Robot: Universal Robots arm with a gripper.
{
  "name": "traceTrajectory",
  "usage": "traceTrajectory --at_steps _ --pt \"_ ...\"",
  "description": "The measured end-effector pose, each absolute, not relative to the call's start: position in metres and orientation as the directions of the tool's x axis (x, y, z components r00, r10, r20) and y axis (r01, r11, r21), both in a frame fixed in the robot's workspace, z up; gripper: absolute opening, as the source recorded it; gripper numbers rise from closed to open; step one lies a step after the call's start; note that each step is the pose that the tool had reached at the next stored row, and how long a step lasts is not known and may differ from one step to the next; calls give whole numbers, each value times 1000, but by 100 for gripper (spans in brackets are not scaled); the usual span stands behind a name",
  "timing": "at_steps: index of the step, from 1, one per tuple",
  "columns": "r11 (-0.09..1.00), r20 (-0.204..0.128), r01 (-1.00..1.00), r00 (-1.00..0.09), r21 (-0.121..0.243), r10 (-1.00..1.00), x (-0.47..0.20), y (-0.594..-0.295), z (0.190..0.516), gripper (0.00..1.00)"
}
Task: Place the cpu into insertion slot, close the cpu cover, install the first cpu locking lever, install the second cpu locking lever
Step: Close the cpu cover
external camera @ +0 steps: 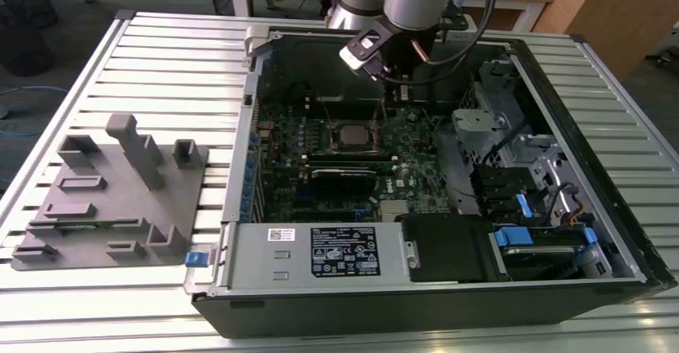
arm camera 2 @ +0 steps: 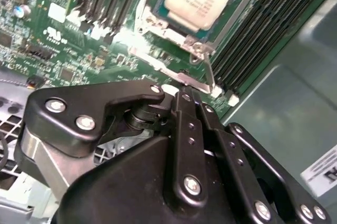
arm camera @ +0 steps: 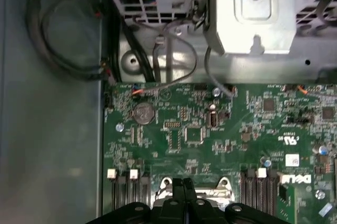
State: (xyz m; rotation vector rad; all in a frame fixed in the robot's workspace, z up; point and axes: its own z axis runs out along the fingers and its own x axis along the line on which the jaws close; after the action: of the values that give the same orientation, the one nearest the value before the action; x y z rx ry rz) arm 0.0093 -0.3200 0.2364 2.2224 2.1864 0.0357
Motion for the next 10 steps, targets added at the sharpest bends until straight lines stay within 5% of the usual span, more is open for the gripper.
traceTrajectory --at_steps 10 --pt "-21 0 999 21 33 1000 -1 -316 232 11"
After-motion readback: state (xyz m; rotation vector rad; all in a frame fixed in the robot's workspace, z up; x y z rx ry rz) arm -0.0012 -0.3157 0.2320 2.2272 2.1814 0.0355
